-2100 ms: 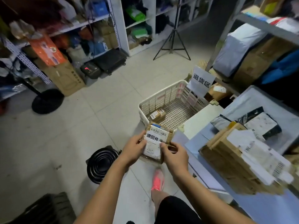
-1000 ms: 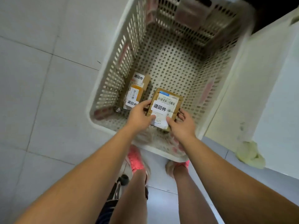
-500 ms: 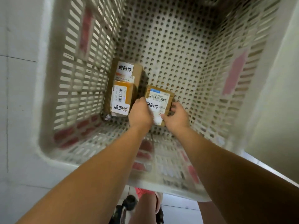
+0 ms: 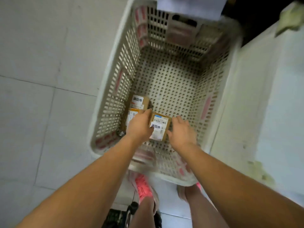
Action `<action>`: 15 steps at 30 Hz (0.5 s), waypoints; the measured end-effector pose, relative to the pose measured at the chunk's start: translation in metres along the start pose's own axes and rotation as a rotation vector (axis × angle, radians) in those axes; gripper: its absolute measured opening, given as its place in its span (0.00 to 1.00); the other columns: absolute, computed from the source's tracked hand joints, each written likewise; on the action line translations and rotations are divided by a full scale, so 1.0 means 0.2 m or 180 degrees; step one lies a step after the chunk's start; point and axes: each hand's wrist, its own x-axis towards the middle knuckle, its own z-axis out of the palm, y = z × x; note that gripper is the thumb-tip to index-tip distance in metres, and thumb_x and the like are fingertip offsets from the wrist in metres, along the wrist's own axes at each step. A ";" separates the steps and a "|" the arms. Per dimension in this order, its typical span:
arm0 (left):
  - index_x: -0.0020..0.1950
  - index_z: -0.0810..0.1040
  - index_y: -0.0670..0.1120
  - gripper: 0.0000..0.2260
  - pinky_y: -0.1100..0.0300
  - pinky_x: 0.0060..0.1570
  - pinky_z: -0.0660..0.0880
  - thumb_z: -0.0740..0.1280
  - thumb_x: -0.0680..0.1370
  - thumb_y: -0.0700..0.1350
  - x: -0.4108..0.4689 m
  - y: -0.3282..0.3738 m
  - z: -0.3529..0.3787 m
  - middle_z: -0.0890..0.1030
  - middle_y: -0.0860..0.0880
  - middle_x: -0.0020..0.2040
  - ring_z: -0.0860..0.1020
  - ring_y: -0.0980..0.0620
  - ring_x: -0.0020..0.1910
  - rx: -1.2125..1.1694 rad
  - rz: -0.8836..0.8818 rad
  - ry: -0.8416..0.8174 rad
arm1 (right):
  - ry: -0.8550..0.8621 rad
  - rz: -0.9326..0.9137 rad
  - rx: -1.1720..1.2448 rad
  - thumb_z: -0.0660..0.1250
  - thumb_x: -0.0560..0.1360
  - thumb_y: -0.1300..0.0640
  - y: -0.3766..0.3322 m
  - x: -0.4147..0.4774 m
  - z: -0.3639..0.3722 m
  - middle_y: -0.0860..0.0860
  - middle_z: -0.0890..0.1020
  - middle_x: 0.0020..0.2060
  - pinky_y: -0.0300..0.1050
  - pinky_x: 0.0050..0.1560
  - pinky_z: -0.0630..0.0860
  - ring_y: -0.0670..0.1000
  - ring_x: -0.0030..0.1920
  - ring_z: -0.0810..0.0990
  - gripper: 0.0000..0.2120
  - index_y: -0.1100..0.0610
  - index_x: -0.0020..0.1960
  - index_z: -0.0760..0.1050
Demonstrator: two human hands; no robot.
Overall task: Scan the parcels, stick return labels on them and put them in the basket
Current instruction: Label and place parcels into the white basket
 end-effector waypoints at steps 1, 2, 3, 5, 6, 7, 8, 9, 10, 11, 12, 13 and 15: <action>0.70 0.70 0.48 0.27 0.47 0.61 0.73 0.71 0.71 0.46 -0.06 0.06 -0.15 0.76 0.46 0.63 0.75 0.43 0.62 0.0375 0.0084 0.0103 | 0.0044 -0.0111 -0.0133 0.64 0.79 0.49 -0.03 -0.08 -0.15 0.52 0.66 0.72 0.54 0.60 0.74 0.56 0.68 0.69 0.24 0.53 0.72 0.63; 0.71 0.68 0.49 0.30 0.45 0.66 0.68 0.71 0.71 0.50 -0.13 0.13 -0.32 0.75 0.47 0.65 0.73 0.44 0.65 0.0807 0.0197 0.0234 | 0.0104 -0.0168 -0.0220 0.64 0.80 0.48 -0.06 -0.18 -0.32 0.52 0.65 0.73 0.54 0.61 0.73 0.56 0.68 0.68 0.25 0.53 0.73 0.63; 0.71 0.68 0.50 0.31 0.42 0.72 0.61 0.72 0.70 0.55 -0.20 0.20 -0.49 0.74 0.47 0.67 0.70 0.45 0.69 0.1210 0.0329 0.0381 | 0.0165 -0.0187 -0.0275 0.64 0.80 0.47 -0.09 -0.28 -0.50 0.52 0.65 0.73 0.55 0.62 0.73 0.56 0.69 0.68 0.25 0.53 0.73 0.63; 0.69 0.69 0.51 0.32 0.40 0.75 0.54 0.71 0.69 0.62 -0.39 0.37 -0.82 0.73 0.48 0.68 0.66 0.46 0.72 0.1759 0.0603 0.0628 | 0.0305 -0.0177 -0.0295 0.64 0.79 0.46 -0.14 -0.52 -0.84 0.52 0.66 0.72 0.54 0.61 0.73 0.56 0.69 0.69 0.24 0.53 0.72 0.65; 0.68 0.69 0.51 0.31 0.40 0.75 0.54 0.70 0.69 0.62 -0.48 0.46 -0.97 0.73 0.48 0.67 0.66 0.46 0.71 0.1875 0.0684 0.0738 | 0.0399 -0.0173 -0.0268 0.64 0.79 0.45 -0.16 -0.65 -1.00 0.52 0.68 0.71 0.54 0.60 0.74 0.56 0.69 0.70 0.23 0.53 0.70 0.66; 0.67 0.70 0.51 0.31 0.41 0.74 0.55 0.70 0.68 0.63 -0.57 0.54 -1.13 0.73 0.48 0.67 0.67 0.46 0.70 0.1921 0.0730 0.0858 | 0.0500 -0.0176 -0.0266 0.63 0.80 0.45 -0.18 -0.77 -1.16 0.51 0.68 0.71 0.54 0.61 0.74 0.56 0.69 0.69 0.22 0.53 0.70 0.66; 0.67 0.69 0.52 0.31 0.41 0.73 0.57 0.70 0.68 0.62 -0.67 0.64 -1.27 0.73 0.48 0.67 0.67 0.46 0.70 0.1961 0.0769 0.0946 | 0.0599 -0.0170 -0.0284 0.62 0.80 0.45 -0.19 -0.90 -1.32 0.51 0.66 0.74 0.53 0.62 0.73 0.56 0.71 0.68 0.24 0.53 0.72 0.64; 0.69 0.69 0.52 0.31 0.41 0.73 0.58 0.70 0.69 0.62 -0.78 0.74 -1.41 0.72 0.47 0.68 0.66 0.45 0.70 0.2009 0.0816 0.0996 | 0.0709 -0.0153 -0.0288 0.62 0.81 0.44 -0.20 -1.03 -1.47 0.50 0.64 0.76 0.53 0.63 0.72 0.56 0.72 0.67 0.25 0.52 0.74 0.62; 0.70 0.68 0.51 0.32 0.42 0.71 0.60 0.70 0.69 0.62 -0.89 0.84 -1.53 0.72 0.47 0.69 0.66 0.45 0.71 0.2066 0.0889 0.1048 | 0.0828 -0.0133 -0.0271 0.62 0.81 0.44 -0.20 -1.17 -1.61 0.50 0.62 0.77 0.53 0.63 0.72 0.56 0.73 0.66 0.27 0.51 0.76 0.61; 0.70 0.69 0.51 0.32 0.42 0.70 0.62 0.69 0.70 0.62 -1.00 0.94 -1.64 0.71 0.47 0.69 0.66 0.45 0.70 0.2112 0.0964 0.1108 | 0.0942 -0.0117 -0.0235 0.63 0.80 0.44 -0.20 -1.30 -1.74 0.49 0.62 0.77 0.53 0.64 0.71 0.56 0.73 0.65 0.28 0.50 0.76 0.60; 0.69 0.69 0.51 0.31 0.43 0.69 0.64 0.69 0.70 0.62 -1.10 1.03 -1.74 0.72 0.47 0.68 0.67 0.45 0.69 0.2141 0.1023 0.1186 | 0.1058 -0.0102 -0.0190 0.64 0.80 0.44 -0.20 -1.43 -1.86 0.49 0.64 0.76 0.54 0.64 0.71 0.55 0.73 0.65 0.28 0.50 0.76 0.61; 0.68 0.70 0.51 0.29 0.44 0.67 0.66 0.68 0.70 0.62 -1.20 1.13 -1.82 0.73 0.48 0.67 0.68 0.45 0.67 0.2154 0.1067 0.1282 | 0.1182 -0.0094 -0.0144 0.65 0.79 0.44 -0.18 -1.55 -1.97 0.49 0.66 0.74 0.53 0.63 0.71 0.55 0.73 0.66 0.28 0.50 0.75 0.62; 0.66 0.71 0.52 0.27 0.47 0.62 0.70 0.67 0.70 0.60 -1.41 1.31 -1.95 0.74 0.49 0.65 0.70 0.46 0.65 0.2115 0.1113 0.1489 | 0.1422 -0.0077 -0.0015 0.66 0.78 0.44 -0.14 -1.79 -2.14 0.49 0.70 0.71 0.53 0.61 0.72 0.55 0.70 0.68 0.27 0.49 0.74 0.63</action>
